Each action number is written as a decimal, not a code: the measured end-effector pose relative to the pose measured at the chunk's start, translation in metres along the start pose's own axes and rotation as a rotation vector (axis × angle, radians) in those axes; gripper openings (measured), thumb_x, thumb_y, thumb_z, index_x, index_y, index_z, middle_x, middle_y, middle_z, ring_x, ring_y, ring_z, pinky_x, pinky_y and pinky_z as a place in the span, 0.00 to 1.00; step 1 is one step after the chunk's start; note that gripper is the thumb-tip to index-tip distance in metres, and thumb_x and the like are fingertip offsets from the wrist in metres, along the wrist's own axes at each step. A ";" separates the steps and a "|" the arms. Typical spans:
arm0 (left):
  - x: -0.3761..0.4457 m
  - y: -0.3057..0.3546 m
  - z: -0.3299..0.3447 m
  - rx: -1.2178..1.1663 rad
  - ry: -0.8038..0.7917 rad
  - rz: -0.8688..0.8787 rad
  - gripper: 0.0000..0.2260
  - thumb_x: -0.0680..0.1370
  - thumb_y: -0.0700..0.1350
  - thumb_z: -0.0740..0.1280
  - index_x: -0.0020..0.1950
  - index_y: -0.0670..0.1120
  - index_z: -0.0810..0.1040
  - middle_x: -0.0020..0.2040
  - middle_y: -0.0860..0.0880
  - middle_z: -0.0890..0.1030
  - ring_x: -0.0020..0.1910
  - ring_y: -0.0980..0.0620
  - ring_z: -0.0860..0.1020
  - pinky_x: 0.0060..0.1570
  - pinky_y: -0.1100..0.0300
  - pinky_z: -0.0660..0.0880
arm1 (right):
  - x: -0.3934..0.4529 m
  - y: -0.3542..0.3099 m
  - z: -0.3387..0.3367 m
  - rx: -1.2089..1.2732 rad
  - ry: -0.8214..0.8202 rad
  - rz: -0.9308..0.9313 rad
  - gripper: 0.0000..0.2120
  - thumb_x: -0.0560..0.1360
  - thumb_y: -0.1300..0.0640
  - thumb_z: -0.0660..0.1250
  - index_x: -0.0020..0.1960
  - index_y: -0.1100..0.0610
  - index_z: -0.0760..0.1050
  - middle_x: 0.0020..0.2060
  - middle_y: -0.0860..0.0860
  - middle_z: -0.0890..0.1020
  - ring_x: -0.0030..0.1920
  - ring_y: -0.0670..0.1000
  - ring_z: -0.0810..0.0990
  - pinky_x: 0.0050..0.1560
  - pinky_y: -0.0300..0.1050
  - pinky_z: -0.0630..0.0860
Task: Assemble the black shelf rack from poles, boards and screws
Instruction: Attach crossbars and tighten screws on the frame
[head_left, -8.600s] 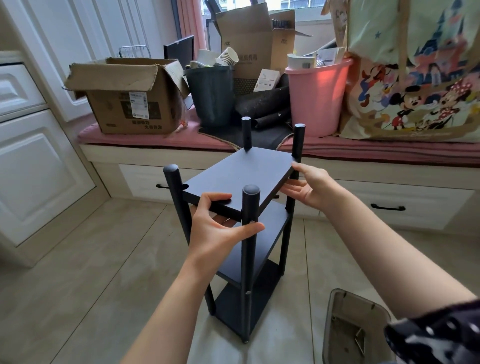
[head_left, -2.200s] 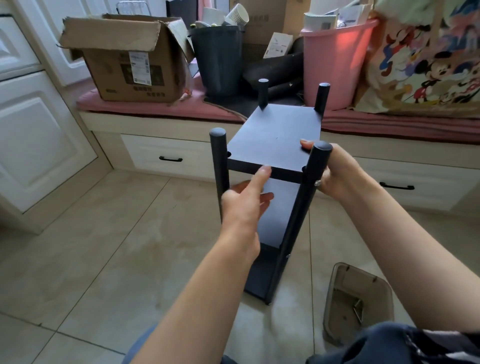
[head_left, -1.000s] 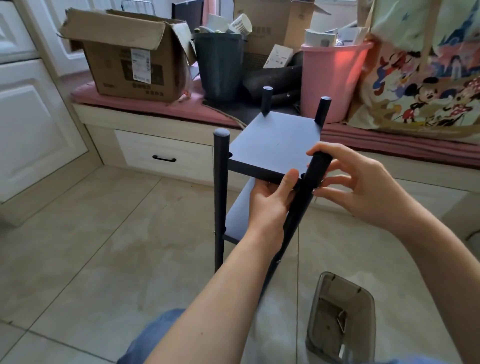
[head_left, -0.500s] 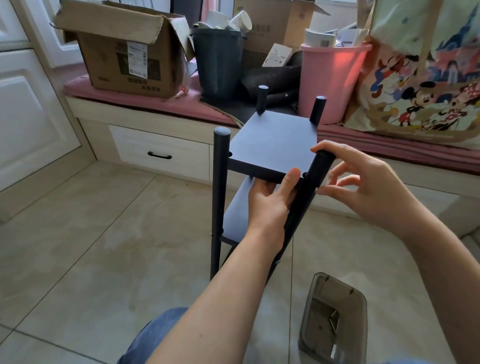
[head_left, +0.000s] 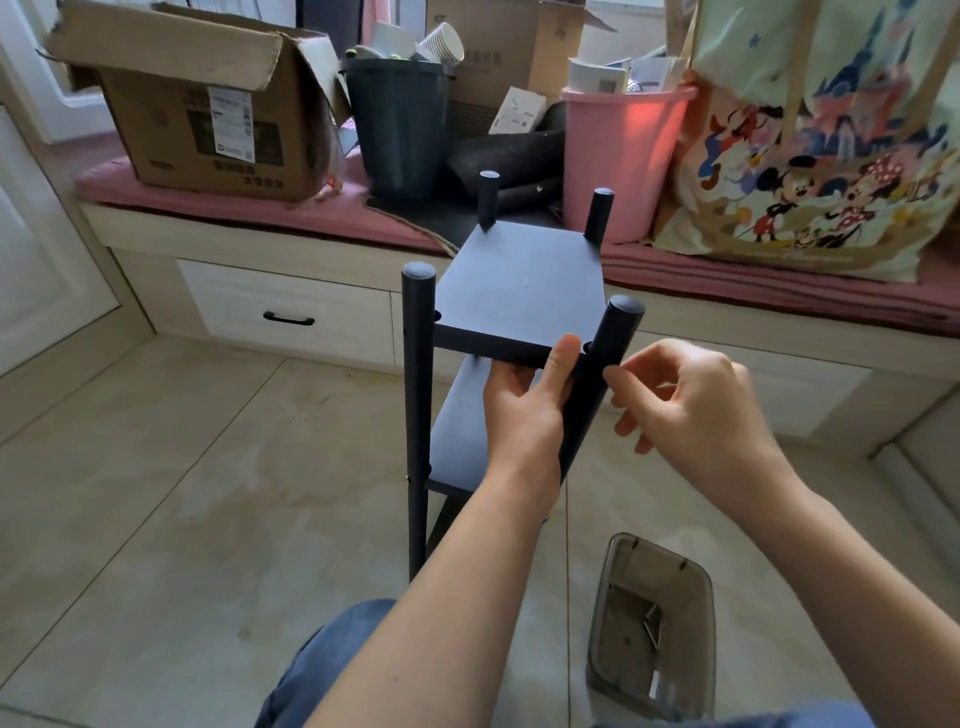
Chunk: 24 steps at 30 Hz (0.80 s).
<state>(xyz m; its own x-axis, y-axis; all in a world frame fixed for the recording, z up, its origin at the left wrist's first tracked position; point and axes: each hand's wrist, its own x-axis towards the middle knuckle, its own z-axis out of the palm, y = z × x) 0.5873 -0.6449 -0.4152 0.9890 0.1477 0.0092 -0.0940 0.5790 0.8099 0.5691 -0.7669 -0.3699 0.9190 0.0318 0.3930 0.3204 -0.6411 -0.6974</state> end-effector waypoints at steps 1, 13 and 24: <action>0.000 0.000 0.001 0.000 -0.002 0.002 0.07 0.77 0.49 0.73 0.40 0.61 0.83 0.48 0.53 0.86 0.54 0.47 0.84 0.58 0.51 0.79 | -0.003 -0.001 0.002 -0.019 0.015 -0.001 0.08 0.77 0.54 0.69 0.42 0.56 0.78 0.29 0.48 0.82 0.26 0.43 0.81 0.27 0.35 0.75; 0.006 -0.005 0.012 -0.078 0.016 -0.012 0.04 0.77 0.46 0.73 0.50 0.53 0.80 0.50 0.50 0.86 0.54 0.47 0.84 0.59 0.52 0.79 | 0.002 0.004 0.017 -0.244 0.198 -0.118 0.09 0.75 0.57 0.67 0.39 0.58 0.71 0.30 0.45 0.75 0.30 0.44 0.74 0.32 0.28 0.67; 0.005 -0.004 0.013 -0.086 -0.003 -0.008 0.02 0.78 0.45 0.72 0.48 0.52 0.82 0.48 0.51 0.87 0.54 0.45 0.84 0.61 0.49 0.79 | -0.002 0.004 0.018 -0.325 0.201 -0.233 0.05 0.77 0.59 0.66 0.46 0.60 0.71 0.38 0.49 0.75 0.36 0.57 0.77 0.37 0.52 0.74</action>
<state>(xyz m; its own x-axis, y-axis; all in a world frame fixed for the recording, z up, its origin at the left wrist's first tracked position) 0.5937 -0.6571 -0.4102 0.9901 0.1403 0.0047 -0.0953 0.6472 0.7563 0.5727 -0.7555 -0.3841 0.7578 0.0752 0.6481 0.3952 -0.8433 -0.3643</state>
